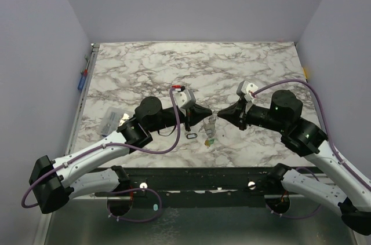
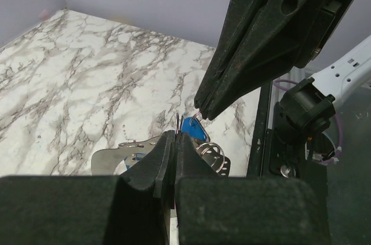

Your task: Put the keys on the keyring

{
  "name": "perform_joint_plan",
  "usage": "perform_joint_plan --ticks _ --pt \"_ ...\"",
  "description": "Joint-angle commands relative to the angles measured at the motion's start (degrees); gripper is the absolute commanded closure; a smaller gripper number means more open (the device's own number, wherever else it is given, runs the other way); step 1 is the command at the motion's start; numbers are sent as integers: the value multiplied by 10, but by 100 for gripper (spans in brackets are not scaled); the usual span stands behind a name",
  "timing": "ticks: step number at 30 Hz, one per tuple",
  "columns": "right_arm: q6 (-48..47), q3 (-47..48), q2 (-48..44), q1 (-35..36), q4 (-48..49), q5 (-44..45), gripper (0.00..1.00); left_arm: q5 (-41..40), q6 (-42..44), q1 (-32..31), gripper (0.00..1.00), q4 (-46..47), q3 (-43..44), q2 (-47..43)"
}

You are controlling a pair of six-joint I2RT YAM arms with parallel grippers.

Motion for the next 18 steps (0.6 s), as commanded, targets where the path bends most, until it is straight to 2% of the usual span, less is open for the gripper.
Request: perform_joint_plan --ticks 1,18 --pt "-7 25 3 4 20 9 99 19 -5 -3 100 35 19 -2" --pt "-7 31 15 4 32 11 99 25 -3 -7 100 35 21 8"
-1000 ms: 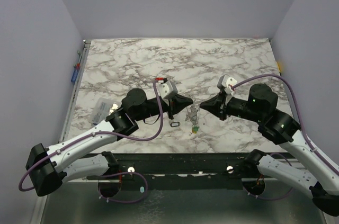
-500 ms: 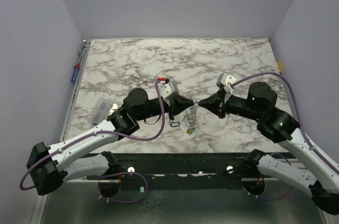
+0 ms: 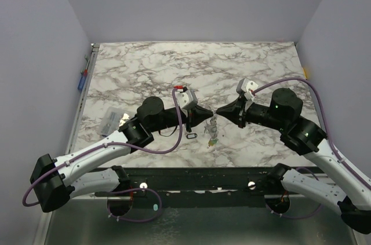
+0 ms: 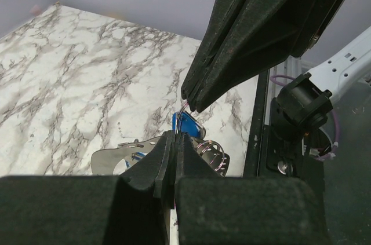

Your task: Put the keys on the keyring

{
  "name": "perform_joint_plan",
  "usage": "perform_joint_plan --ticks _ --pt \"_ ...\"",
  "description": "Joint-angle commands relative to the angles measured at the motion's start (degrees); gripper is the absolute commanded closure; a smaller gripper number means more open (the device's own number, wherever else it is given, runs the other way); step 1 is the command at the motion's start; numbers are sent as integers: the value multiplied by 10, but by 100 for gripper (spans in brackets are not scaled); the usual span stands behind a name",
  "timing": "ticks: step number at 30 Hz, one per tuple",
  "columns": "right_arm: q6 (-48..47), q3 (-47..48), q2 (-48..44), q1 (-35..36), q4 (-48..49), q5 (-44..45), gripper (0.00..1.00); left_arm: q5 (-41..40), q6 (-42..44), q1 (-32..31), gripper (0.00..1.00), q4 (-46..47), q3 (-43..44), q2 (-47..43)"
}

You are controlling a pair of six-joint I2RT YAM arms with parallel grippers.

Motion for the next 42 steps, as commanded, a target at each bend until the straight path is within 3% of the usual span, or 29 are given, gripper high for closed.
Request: perform_joint_plan --ticks 1,23,42 --pt "-4 18 3 3 15 11 99 19 -4 -5 100 35 21 -1" --pt "14 26 20 3 8 71 100 20 2 -8 100 35 19 -13" --pt "17 28 15 4 7 34 99 -9 1 -9 100 35 12 -18"
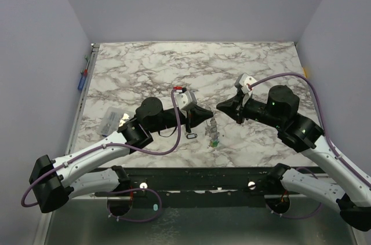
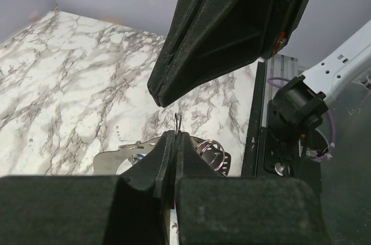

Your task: Put the keys on the keyring

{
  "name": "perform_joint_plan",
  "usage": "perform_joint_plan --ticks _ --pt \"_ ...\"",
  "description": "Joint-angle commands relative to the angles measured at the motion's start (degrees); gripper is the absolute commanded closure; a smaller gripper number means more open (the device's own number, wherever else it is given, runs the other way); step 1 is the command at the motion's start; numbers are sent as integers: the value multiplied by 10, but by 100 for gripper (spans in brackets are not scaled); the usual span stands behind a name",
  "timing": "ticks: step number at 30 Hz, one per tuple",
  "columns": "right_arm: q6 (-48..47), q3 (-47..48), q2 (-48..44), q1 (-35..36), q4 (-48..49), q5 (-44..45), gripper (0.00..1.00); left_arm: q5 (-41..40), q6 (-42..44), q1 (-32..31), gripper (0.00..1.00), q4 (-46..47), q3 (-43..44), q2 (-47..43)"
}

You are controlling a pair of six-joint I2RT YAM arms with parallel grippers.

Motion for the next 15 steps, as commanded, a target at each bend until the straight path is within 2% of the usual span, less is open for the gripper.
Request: perform_joint_plan --ticks 1,6,10,11,12,13,15 --pt "7 15 -10 3 6 -20 99 -14 0 -2 100 34 11 -10" --pt "12 10 -12 3 9 23 99 -48 19 -2 100 1 12 -21" --pt "59 -3 -2 3 17 161 98 -115 59 -2 100 -82 16 -43" --pt "84 -9 4 3 14 202 89 -128 74 -2 100 -94 12 -51" --pt "109 -13 12 2 5 250 68 -143 81 -1 100 -101 5 -60" --pt "133 -17 22 2 -6 293 52 -157 86 -1 100 -107 -2 -71" --pt "186 -24 50 1 -39 365 27 -179 98 0 100 -121 -18 -90"
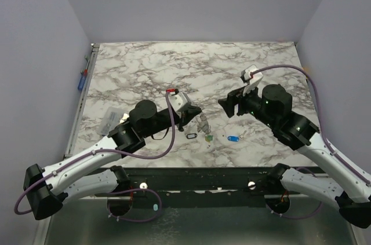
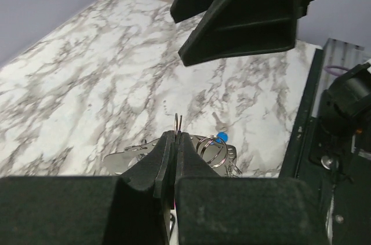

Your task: Put the keys on the keyring

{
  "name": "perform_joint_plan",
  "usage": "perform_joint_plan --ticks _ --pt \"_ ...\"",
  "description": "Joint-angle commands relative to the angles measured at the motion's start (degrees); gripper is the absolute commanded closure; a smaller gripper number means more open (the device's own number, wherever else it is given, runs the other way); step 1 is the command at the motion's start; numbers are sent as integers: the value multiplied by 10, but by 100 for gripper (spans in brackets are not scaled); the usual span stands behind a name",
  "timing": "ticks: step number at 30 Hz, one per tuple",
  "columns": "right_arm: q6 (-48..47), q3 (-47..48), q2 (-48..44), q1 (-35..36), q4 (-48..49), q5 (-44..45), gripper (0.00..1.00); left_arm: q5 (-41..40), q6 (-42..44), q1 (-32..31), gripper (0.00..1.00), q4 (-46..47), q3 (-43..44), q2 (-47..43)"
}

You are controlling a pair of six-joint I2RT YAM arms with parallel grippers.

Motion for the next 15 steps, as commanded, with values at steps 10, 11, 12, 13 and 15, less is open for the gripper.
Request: perform_joint_plan --ticks 10,11,12,13,15 --pt "418 -83 155 -114 -196 187 7 -119 52 11 100 -62 -104 -114" --pt "446 -97 153 -115 -196 184 7 -118 50 12 100 -61 -112 -119" --pt "480 -108 150 -116 -199 186 7 -117 49 12 100 -58 -121 -124" --pt "512 -120 145 -116 -200 187 7 -117 48 11 100 -55 -128 -130" --pt "572 -145 130 -116 -199 192 8 -114 47 12 100 -50 -139 -139"
